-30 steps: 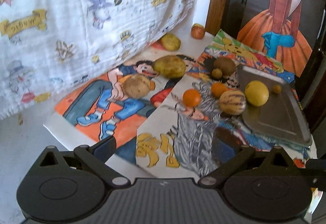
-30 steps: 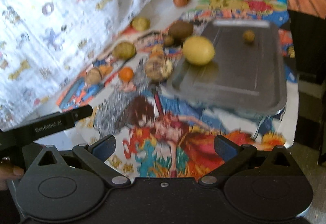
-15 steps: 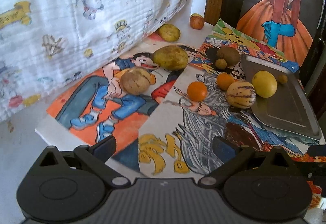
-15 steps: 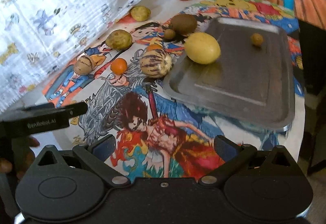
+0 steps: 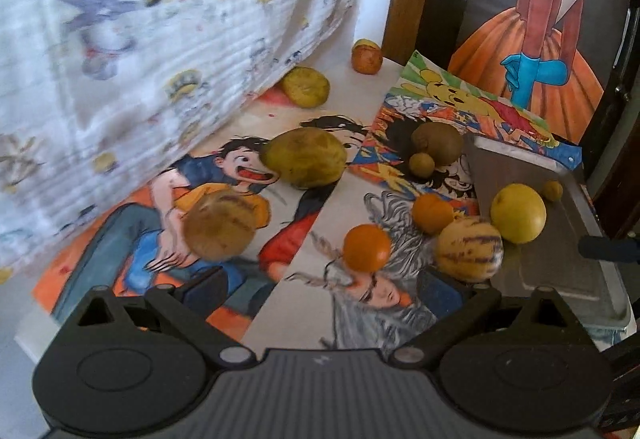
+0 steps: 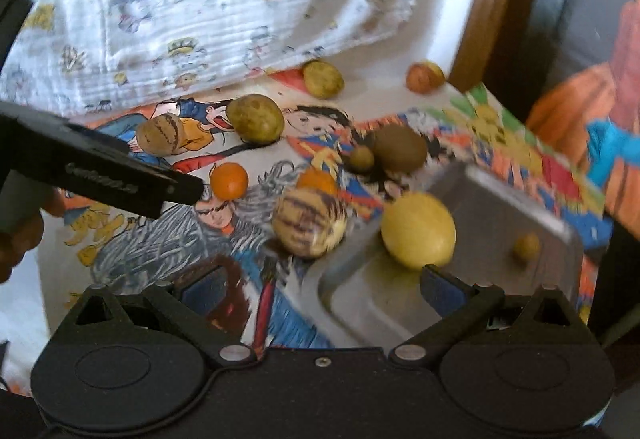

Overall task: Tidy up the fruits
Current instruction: 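Grasp an orange mandarin with the left tool while the right tool grasps the striped melon, then lower the mandarin into the tray with the left tool while the right tool sets the melon beside it, then withdraw both tools from the tray toward the remaining fruits, then grasp a brown potato with the left tool while the right tool grasps another mandarin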

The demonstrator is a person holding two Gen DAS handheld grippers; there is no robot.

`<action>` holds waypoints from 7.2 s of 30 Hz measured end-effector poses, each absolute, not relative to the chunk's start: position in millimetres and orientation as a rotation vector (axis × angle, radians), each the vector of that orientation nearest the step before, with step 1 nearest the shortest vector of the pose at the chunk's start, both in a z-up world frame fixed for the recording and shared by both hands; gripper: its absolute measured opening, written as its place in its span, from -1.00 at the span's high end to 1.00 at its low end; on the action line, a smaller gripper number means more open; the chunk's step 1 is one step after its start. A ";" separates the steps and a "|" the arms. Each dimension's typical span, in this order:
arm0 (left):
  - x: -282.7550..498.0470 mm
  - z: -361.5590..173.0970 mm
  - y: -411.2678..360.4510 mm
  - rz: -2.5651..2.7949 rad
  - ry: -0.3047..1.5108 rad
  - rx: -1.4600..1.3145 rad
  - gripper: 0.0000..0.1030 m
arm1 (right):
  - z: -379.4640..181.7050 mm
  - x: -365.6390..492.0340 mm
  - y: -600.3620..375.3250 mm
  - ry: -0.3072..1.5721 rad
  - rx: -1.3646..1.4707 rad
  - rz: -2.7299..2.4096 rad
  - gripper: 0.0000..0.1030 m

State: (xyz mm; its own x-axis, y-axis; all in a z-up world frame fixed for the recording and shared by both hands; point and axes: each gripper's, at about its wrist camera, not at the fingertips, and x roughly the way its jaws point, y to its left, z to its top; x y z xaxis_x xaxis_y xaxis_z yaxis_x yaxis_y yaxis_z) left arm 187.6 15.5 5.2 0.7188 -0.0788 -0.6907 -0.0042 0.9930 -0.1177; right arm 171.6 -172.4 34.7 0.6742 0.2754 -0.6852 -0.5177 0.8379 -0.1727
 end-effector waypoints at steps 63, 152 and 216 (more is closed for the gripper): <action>210.2 13.1 -50.6 -0.152 0.717 -0.199 0.34 | 43.1 193.9 -255.7 0.528 -0.059 0.394 -0.08; 127.0 30.3 -83.8 -0.112 0.680 -0.147 -0.99 | 55.4 115.7 -315.3 0.574 0.045 0.238 -0.97; 179.4 4.2 78.4 0.216 0.778 -0.206 -0.99 | 31.8 197.2 -141.8 0.718 -0.093 0.416 -0.99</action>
